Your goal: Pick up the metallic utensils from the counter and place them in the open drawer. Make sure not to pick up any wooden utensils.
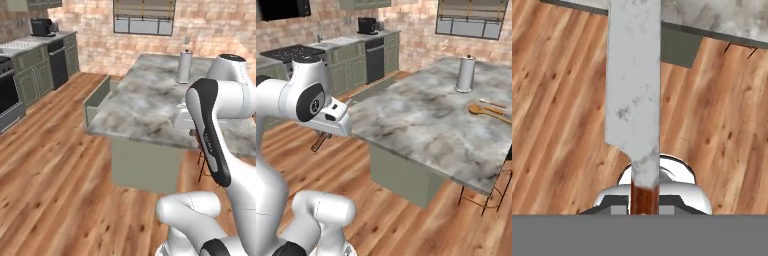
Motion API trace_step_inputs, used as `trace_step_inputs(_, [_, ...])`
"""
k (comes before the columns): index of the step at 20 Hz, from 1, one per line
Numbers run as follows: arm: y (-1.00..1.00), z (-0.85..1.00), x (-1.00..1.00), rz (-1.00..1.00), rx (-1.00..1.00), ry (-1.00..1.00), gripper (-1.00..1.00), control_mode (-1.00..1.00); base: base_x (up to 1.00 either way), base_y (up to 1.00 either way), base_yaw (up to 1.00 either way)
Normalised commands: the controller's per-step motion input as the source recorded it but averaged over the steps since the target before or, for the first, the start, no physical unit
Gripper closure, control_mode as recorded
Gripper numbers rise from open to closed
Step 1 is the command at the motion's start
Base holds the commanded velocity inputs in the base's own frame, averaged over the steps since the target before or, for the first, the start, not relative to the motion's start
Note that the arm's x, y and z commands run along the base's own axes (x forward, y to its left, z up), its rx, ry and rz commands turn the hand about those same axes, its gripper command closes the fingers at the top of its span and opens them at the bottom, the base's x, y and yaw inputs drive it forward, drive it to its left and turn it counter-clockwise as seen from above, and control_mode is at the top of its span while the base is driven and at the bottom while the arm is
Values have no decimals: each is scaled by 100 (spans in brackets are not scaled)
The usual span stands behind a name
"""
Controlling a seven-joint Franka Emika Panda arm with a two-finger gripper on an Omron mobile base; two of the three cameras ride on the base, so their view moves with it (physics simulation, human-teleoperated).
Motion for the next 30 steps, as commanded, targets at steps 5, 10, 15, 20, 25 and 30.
trace_step_inputs(5, [0, 0, 0, 0, 0, 0, 100, 100, 5, 100, -22])
trace_step_inputs(10, [0, 0, 0, 0, 0, 0, 100, 100, 48, 92, -29])
trace_step_inputs(15, [0, 0, 0, 0, 0, 0, 100, 100, 61, 18, -34])
trace_step_inputs(20, [0, 0, 0, 0, 0, 0, 100, 100, 34, 14, -45])
trace_step_inputs(25, [0, 0, 0, 0, 0, 0, 100, 100, 12, 40, -35])
trace_step_inputs(30, [0, 0, 0, 0, 0, 0, 100, 100, 0, 45, -22])
